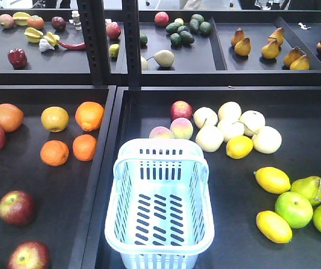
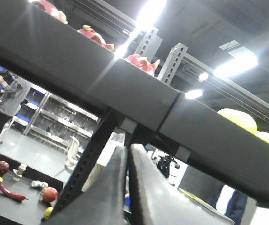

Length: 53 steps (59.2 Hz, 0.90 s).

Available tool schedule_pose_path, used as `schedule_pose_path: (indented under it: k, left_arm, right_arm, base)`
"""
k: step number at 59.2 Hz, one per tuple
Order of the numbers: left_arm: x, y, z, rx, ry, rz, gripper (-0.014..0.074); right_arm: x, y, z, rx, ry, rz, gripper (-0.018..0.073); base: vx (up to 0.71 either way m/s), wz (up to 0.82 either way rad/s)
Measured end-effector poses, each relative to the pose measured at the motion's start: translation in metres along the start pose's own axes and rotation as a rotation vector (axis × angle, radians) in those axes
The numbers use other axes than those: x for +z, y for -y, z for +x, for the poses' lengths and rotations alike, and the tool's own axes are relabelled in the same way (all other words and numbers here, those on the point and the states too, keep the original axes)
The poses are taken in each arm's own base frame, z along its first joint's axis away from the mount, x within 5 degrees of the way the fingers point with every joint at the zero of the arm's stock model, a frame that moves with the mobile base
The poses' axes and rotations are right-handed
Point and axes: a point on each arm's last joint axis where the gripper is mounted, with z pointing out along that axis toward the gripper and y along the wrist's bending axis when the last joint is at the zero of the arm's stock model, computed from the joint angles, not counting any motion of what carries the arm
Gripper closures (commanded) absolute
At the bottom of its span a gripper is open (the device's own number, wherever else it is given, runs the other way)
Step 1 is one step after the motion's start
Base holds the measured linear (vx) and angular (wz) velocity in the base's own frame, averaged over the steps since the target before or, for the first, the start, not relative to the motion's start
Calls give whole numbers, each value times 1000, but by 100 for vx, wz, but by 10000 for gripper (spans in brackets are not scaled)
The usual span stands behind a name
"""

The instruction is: Pick three apples into basket with both arms

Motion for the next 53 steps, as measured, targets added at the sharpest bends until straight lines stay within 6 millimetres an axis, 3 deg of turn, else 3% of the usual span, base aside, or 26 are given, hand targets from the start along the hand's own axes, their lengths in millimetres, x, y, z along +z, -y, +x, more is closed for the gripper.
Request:
schedule_pose_path:
  k: [13, 26, 53]
  left_arm:
    - [34, 18, -23, -25, -63, 24, 602]
    - [80, 36, -27, -5, -235, 69, 602]
    - [172, 89, 18, 304, -663, 290, 601]
  right_arm:
    - [0, 0, 0, 0, 0, 0, 568]
    - [0, 0, 0, 0, 0, 0, 568]
    - [0, 0, 0, 0, 0, 0, 568]
  base:
    - [0, 0]
    - [0, 0]
    - [0, 0]
